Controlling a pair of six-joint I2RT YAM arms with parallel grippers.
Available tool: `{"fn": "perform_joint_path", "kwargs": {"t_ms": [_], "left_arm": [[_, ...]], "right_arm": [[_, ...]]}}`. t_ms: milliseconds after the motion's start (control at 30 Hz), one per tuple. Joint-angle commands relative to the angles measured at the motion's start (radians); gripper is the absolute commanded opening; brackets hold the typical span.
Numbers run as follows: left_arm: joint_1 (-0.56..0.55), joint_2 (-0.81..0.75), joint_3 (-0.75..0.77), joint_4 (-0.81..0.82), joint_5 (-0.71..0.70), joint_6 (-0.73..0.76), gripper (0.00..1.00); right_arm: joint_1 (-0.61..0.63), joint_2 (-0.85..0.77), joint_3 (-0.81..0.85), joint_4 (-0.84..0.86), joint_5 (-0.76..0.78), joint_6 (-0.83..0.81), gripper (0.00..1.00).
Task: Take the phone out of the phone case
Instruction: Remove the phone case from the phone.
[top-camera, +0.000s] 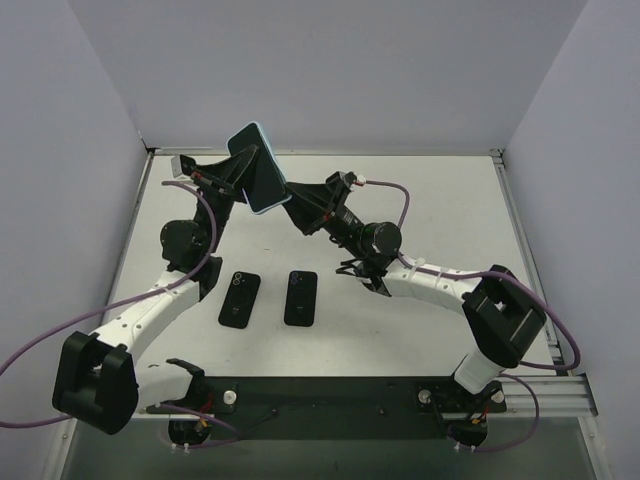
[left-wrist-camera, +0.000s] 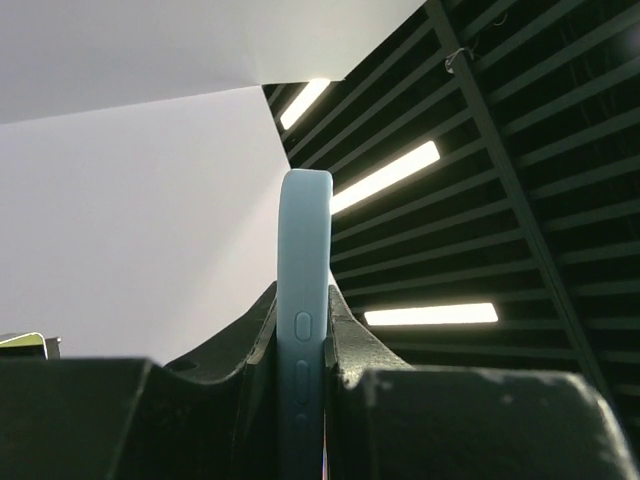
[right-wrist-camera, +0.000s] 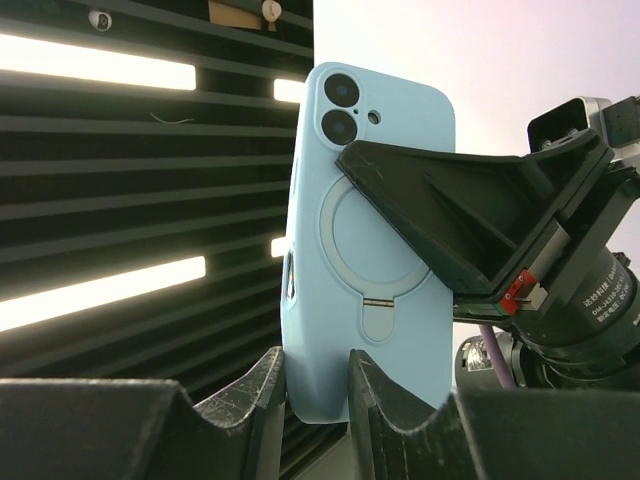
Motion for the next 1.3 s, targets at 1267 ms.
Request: {"fn": "perform_joint_path", "kwargs": {"t_ms": [1267], "left_arm": [[-0.201, -0.007, 0.184, 0.257, 0.191, -0.098, 0.00]], "right_arm": [[-0.091, -0.159, -0.145, -1.134, -0.024, -0.703, 0.00]]}}
